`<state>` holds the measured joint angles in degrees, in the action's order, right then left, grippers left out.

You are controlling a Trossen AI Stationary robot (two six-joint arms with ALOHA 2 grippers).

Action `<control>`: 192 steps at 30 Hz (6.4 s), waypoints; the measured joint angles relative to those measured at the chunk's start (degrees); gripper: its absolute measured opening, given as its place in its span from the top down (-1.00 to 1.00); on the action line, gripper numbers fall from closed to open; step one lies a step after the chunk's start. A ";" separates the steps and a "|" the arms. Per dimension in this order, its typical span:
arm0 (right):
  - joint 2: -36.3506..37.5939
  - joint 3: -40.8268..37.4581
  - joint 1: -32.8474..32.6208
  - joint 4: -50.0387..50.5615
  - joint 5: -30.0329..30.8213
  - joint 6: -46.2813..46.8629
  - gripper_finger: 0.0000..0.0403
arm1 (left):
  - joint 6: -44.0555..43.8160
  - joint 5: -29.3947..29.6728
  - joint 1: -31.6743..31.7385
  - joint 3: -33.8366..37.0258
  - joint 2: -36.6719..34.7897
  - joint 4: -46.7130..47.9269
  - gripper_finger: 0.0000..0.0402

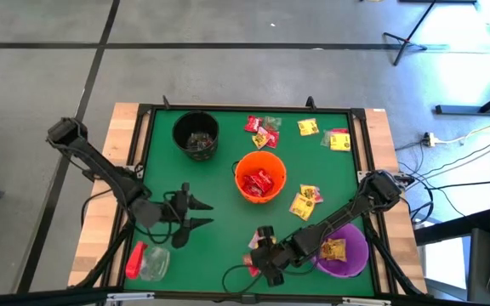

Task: Sort candy
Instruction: Put the orange candy into the black bin, then put the red candy into the orange bin

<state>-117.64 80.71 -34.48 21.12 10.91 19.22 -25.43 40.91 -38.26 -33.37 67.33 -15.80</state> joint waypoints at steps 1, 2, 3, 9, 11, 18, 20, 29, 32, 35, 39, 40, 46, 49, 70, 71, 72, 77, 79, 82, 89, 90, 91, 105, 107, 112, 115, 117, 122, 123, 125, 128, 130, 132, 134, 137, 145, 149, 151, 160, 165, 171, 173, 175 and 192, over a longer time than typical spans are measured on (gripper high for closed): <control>0.00 0.00 0.00 0.00 0.21 0.00 0.19 | 0.00 -0.02 0.00 0.07 0.05 -0.62 0.16; 0.00 -0.04 0.00 -0.04 0.69 0.00 0.24 | 0.00 0.00 0.00 0.07 0.15 -1.26 0.16; 0.00 -0.20 0.00 -0.20 1.11 0.04 0.30 | 0.00 -0.04 0.00 0.09 0.22 -1.70 0.16; 0.00 -1.46 0.00 -0.07 1.61 0.63 0.73 | 0.03 -0.07 -0.17 0.07 0.22 -4.44 0.16; 0.00 -1.80 0.00 0.12 1.60 1.59 0.87 | -0.61 -0.04 -0.17 0.07 0.22 -4.44 0.16; 0.04 -1.64 -0.13 -0.20 8.32 2.21 0.99 | -1.12 0.09 -0.17 0.07 0.22 -4.45 0.16; 0.17 -0.72 -0.10 -0.11 9.63 1.99 0.99 | -1.27 0.09 -0.17 0.07 0.22 -4.43 0.16; 0.26 8.53 0.85 8.27 21.15 -2.94 0.99 | -1.01 0.09 -0.17 0.07 0.24 -3.92 0.16; 0.26 13.64 1.27 15.33 27.49 -2.84 1.00 | -1.02 -1.11 -0.17 0.07 0.24 -3.94 0.16; 0.28 18.21 1.24 19.35 33.24 -2.88 1.00 | -1.05 -2.17 -0.17 0.07 0.26 -3.91 0.16; 0.37 22.01 1.16 20.94 35.05 -4.30 1.00 | 0.66 -3.44 -0.17 0.07 0.27 -3.67 0.16; 0.39 22.38 1.11 20.82 35.12 -4.55 1.00 | 1.46 -3.87 -0.17 0.07 0.28 -3.69 0.16; 0.39 22.75 1.25 20.72 35.86 -4.68 1.00 | 2.91 -4.47 -0.17 0.07 2.33 -3.92 0.16; 0.39 22.75 1.45 20.33 35.53 -4.66 1.00 | 3.52 -4.11 -0.15 0.07 4.71 -4.65 0.16; 0.39 22.75 4.56 14.74 24.51 -5.97 1.00 | 9.60 -1.40 0.48 0.03 11.54 -13.45 0.17; 0.39 22.75 4.57 14.59 24.45 -5.99 1.00 | 9.61 -1.40 0.48 0.03 11.54 -13.44 0.18; 0.39 22.75 4.56 14.50 24.45 -5.99 1.00 | 9.63 -1.40 0.48 0.03 11.54 -13.45 0.20; 0.39 22.75 4.61 14.48 24.45 -5.99 1.00 | 11.03 -1.61 0.48 0.03 11.54 -13.71 0.41; 0.39 22.75 4.61 14.42 24.45 -5.97 1.00 | 12.38 -2.99 0.48 0.05 11.54 -15.05 0.54; 0.39 22.75 4.59 14.14 24.45 -5.92 1.00 | 15.95 -6.41 0.31 0.03 11.56 -19.47 0.74; 0.39 22.75 4.57 12.81 24.43 -5.90 1.00 | 20.00 -7.28 -0.15 0.03 11.56 -21.99 0.98; 0.39 22.75 4.57 12.81 24.43 -5.90 1.00 | 19.98 -7.28 -0.15 0.03 11.56 -22.00 0.99; 0.39 22.75 4.57 12.86 24.47 -5.90 1.00 | 19.98 -7.25 -0.15 0.03 11.56 -22.00 0.99; 2.16 22.69 -0.02 16.98 27.54 -7.27 0.35 | 20.05 1.50 -0.20 0.03 11.56 -21.06 1.00; 2.73 22.69 -1.54 19.23 29.73 -7.04 0.25 | 20.94 5.23 -0.02 0.03 11.55 -21.02 1.00; 5.32 22.71 -5.12 25.22 37.34 -1.59 0.12 | 23.08 19.89 0.95 0.01 10.65 -20.29 1.00; 6.33 22.73 -7.02 29.90 41.40 2.83 0.11 | 23.44 35.73 2.69 0.01 8.62 -18.85 1.00; 6.69 22.73 -7.94 32.05 43.27 5.61 0.11 | 23.76 46.09 4.53 0.01 6.43 -18.23 1.00; 6.67 22.71 -8.41 34.69 43.71 9.76 0.11 | 31.34 46.31 13.65 0.01 -1.65 -18.34 1.00; 6.60 22.71 -8.30 34.73 43.53 10.38 0.11 | 31.77 44.31 15.84 0.01 -3.26 -18.10 1.00; 6.60 22.71 -8.26 35.17 43.55 10.67 0.11 | 31.71 40.35 20.07 0.01 -6.55 -15.82 1.00; 6.50 22.71 -8.26 35.21 43.51 11.31 0.11 | 25.86 35.22 25.58 -0.02 -11.27 -8.07 1.00; 6.49 22.71 -8.26 35.63 43.52 12.20 0.11 | 17.99 28.38 29.22 -0.02 -14.32 1.02 1.00; 6.49 22.72 -8.26 36.27 43.51 12.50 0.11 | 8.56 19.80 33.61 -0.02 -16.59 11.47 1.00; 6.49 22.71 -8.26 36.28 43.51 12.50 0.11 | 0.19 11.33 38.40 -0.02 -17.94 22.72 1.00; 6.45 22.73 -8.26 36.13 43.51 12.50 0.11 | -7.74 1.79 44.48 -0.01 -18.03 35.37 1.00; 6.40 22.71 -8.26 36.13 43.53 12.48 0.11 | -6.47 -9.70 50.49 0.03 -17.94 37.99 0.98; 6.39 22.71 -8.26 36.11 43.53 12.46 0.11 | -4.92 -13.88 51.11 0.03 -17.92 37.61 0.82; 6.40 22.71 -8.26 36.13 43.52 12.45 0.11 | -4.20 -14.85 51.28 0.03 -17.94 37.63 0.68; 6.27 22.71 -8.31 37.28 31.13 12.07 0.11 | 6.31 -17.11 49.31 -6.34 -20.21 37.59 0.25; 3.68 22.73 -8.28 37.26 22.28 12.21 0.11 | 11.41 -18.88 42.03 -14.41 -20.59 37.14 0.23; -0.76 22.73 -8.24 36.90 11.59 13.56 0.11 | 11.61 -19.45 29.66 -16.52 -20.31 33.85 0.23; -2.75 22.73 -8.24 35.84 7.68 13.57 0.11 | 11.90 -19.31 25.04 -16.52 -20.33 30.86 0.23; -4.45 22.73 -8.24 35.39 4.29 13.55 0.11 | 12.90 -17.43 20.49 -16.52 -20.15 28.00 0.24; -10.03 22.73 -8.25 32.85 3.08 15.17 0.11 | 21.51 -0.91 1.83 -16.52 -4.90 10.59 0.26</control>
<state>-127.68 103.44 -42.73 53.97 13.99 34.39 -3.92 39.99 -36.43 -49.89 62.43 -5.21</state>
